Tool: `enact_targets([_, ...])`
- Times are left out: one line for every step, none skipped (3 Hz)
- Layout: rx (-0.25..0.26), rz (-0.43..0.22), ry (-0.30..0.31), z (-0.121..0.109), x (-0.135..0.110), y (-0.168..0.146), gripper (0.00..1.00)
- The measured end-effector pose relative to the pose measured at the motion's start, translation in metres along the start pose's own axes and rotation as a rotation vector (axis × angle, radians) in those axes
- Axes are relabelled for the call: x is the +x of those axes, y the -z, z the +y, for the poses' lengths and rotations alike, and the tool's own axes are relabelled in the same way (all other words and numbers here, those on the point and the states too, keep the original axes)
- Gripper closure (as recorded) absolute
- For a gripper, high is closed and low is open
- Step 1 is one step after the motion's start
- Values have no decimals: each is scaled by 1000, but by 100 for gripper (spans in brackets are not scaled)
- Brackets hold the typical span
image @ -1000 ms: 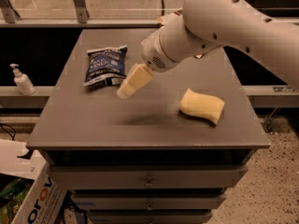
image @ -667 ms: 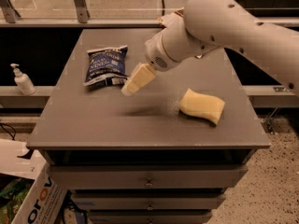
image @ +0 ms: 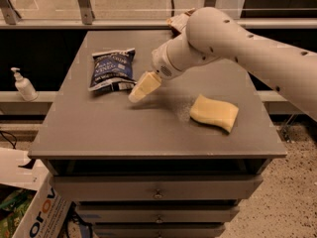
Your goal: Pick blue chip bag
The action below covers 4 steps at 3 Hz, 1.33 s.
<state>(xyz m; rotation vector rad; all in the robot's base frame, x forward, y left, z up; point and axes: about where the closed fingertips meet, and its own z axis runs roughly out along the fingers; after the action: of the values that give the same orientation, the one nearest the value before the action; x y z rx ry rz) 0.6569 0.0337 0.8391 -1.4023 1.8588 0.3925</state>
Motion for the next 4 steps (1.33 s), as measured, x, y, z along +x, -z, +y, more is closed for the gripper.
enact_targets([-18,-29,-3,-2,1,-23,18])
enact_targets([-33,-48,-8,0,-5,-35,41])
enact_targets([-33,-48,-9,-1,-6,-34,64])
enact_targets([-33,-48,-9,-1,-6,-34,87])
